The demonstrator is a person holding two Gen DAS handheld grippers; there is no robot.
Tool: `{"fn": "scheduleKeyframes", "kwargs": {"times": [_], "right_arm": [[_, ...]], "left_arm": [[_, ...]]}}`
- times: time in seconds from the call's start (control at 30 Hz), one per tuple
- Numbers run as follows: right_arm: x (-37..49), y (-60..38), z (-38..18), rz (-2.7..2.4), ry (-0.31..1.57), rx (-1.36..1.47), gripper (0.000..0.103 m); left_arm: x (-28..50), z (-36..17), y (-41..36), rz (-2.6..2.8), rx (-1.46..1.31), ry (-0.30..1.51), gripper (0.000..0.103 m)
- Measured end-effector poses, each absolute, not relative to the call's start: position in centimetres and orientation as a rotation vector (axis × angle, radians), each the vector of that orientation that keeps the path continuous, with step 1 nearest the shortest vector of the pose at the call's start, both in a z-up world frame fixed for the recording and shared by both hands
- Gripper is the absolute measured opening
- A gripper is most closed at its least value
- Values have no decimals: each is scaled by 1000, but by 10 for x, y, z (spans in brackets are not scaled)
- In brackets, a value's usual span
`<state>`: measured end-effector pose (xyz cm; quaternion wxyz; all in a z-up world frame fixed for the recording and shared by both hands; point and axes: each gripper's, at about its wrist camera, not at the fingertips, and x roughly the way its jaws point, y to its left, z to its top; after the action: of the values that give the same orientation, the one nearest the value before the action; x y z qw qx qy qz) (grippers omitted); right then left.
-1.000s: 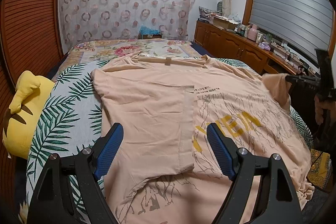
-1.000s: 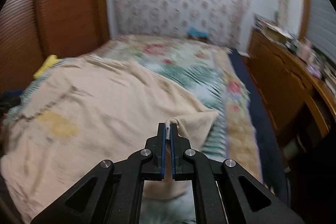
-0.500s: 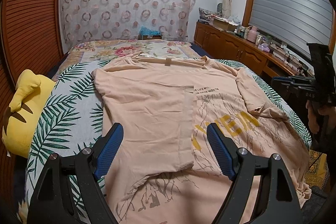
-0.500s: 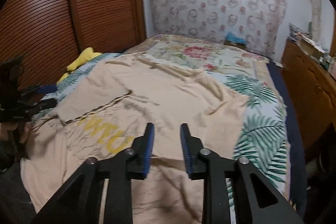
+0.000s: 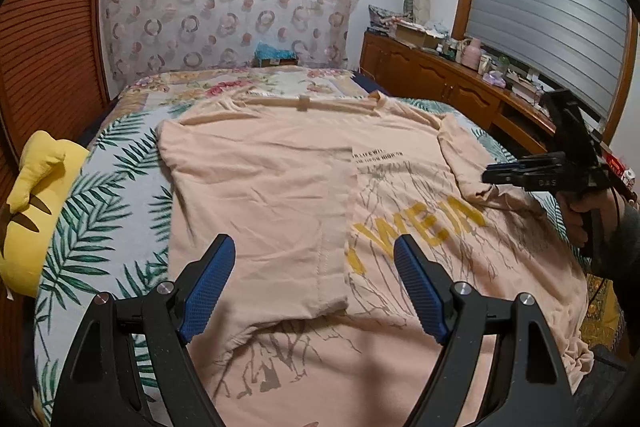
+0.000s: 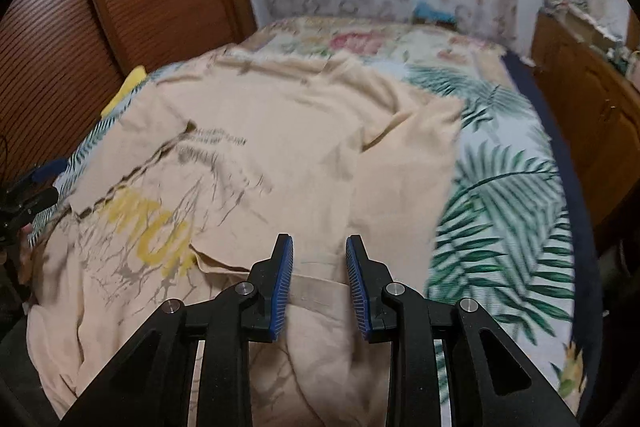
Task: Fold small clothes
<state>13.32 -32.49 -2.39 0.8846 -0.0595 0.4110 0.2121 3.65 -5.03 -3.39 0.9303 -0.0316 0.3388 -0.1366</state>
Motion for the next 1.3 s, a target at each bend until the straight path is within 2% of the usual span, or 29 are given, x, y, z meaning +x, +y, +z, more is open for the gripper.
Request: {"fn": "scheduleKeyframes", "kwargs": {"times": [0.1,0.23,0.4,0.77,0.83,1.03,1.3], "right_arm": [[149,-316,-22,452,869,-123,29],[160,-305,-20,483,875,-154,9],[167,-278,-8,549,830,-150,3],[186,-238,10,597,745,-95,3],[184,-242,11,590,725,-93,11],[162,-269,14,505,680,-152,22],[121,-307,-10,387,727,-203,23]], "left_arm": [[38,-40,-54,-285,-59,710,82],[37,-44,-58,-292,-54,721,82],[37,-46,-57,-293,-56,724,82],[37,-50,-53,-295,-65,730,82],[37,-50,-53,-296,-68,731,82],[38,-51,-52,-297,-69,733,82],[42,-54,-53,-296,-67,750,82]]}}
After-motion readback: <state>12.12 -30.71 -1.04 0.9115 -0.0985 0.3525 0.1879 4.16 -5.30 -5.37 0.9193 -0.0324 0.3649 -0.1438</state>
